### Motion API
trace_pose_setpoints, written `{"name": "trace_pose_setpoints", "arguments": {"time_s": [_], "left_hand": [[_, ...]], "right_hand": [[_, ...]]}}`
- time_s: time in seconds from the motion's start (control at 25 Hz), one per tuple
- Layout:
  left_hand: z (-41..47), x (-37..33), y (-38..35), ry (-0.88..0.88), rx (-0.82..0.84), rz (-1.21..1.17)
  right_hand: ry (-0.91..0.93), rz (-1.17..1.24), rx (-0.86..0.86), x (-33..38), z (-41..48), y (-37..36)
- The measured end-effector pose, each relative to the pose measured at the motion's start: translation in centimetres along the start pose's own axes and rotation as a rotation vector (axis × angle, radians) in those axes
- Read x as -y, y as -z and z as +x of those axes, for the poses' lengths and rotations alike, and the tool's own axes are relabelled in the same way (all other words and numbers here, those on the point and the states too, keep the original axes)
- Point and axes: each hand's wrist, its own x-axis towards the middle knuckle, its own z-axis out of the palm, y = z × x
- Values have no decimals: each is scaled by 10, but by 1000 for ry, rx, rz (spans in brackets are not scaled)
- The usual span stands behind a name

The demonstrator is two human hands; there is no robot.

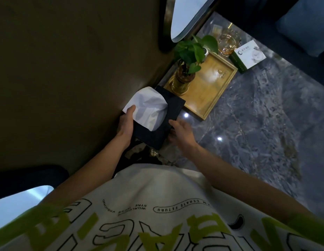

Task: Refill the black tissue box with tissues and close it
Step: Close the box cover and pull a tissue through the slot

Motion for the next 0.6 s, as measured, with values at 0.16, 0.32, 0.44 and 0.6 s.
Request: {"name": "trace_pose_setpoints", "arguments": {"time_s": [0.16,0.32,0.44,0.6], "left_hand": [[2,-4,-1,-17,-26,68],[2,-6,-1,-70,-39,118],[2,-2,-3,-98,-43,152],[-3,4,-4,-131,-63,267]], "right_hand": [[-15,-21,-8,2,2,-3],[-38,-58,-1,7,4,-3],[-57,-78,21,10,5,1],[-67,-102,77,7,3,9]]}}
